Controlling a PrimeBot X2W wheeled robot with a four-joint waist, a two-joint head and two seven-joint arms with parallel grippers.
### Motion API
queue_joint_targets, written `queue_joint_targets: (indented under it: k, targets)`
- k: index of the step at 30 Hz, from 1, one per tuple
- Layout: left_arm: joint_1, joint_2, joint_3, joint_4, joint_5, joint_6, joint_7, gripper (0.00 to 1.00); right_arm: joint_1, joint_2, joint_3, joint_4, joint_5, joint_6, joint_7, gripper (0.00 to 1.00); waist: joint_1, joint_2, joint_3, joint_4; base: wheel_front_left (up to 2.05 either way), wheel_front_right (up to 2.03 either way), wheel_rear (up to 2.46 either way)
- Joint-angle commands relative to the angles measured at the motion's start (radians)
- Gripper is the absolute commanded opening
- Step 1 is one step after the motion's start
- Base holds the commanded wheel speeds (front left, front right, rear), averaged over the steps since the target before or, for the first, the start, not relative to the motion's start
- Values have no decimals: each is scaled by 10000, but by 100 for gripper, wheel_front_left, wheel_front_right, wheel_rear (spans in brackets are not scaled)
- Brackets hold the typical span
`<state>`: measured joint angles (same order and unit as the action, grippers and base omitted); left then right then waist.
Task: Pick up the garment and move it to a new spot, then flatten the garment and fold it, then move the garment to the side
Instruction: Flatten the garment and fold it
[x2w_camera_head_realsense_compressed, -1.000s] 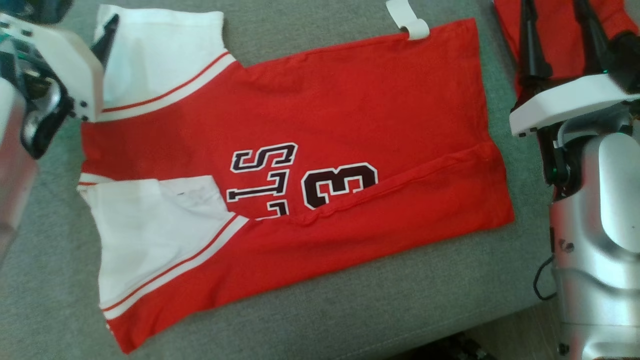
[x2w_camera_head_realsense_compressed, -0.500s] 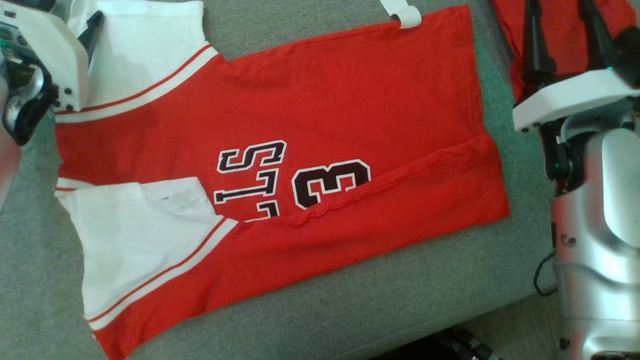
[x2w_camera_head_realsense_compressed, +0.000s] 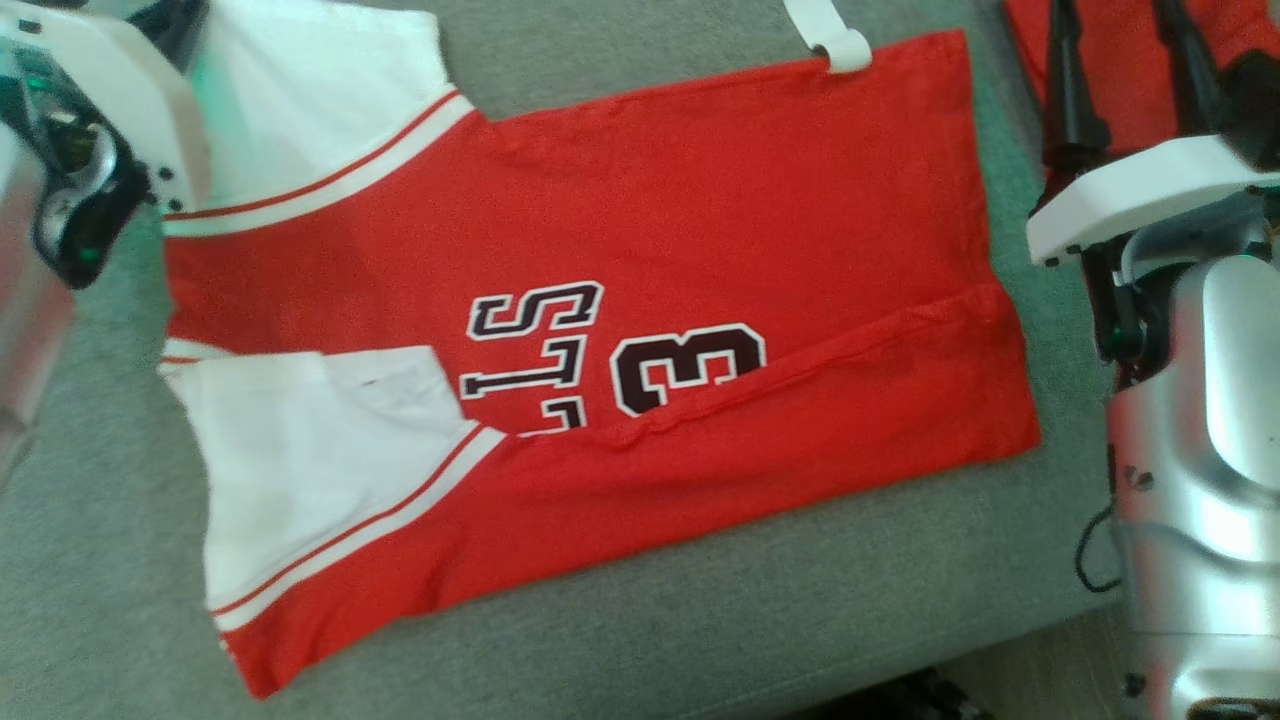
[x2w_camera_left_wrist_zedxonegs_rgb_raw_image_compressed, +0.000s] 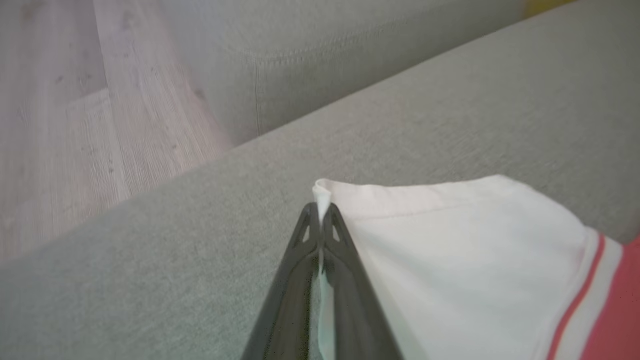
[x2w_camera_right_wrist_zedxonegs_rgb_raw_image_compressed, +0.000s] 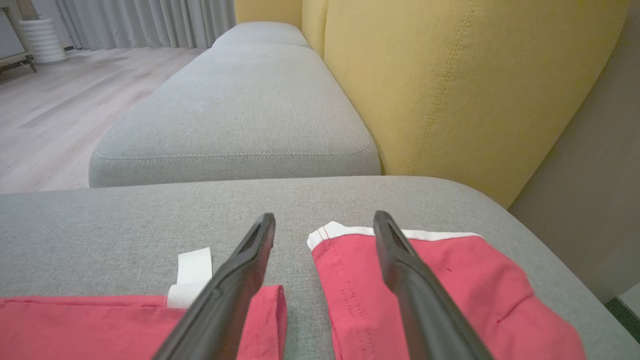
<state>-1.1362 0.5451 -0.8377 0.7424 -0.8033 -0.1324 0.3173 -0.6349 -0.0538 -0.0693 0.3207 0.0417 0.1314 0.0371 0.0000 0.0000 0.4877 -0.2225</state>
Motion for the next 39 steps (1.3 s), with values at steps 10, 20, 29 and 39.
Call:
queue_joint_targets:
  k: [10, 20, 29, 39]
  targets:
    - [85, -214, 166, -1258, 694, 110, -2259, 0, -284, -1563, 814, 1251, 497, -7, 1217, 100, 0, 0, -839, 1532, 0, 0, 0]
    - [868, -139, -291, -2783, 930, 302, -2366, 0, -610, -2639, 1350, 2906, 1269, -7, 1759, 100, 0, 0, -762, 2389, 0, 0, 0]
    - [974, 53, -350, -3621, 926, 512, -2165, 0, -1169, -3087, 2161, 4131, 1840, -7, 1975, 100, 0, 0, -436, 2558, 0, 0, 0]
    - [850, 200, -161, -3489, 939, 844, -2330, 0, -1826, -3307, 3149, 4517, 2892, -7, 1724, 0, 0, 0, -463, 2376, 0, 0, 0]
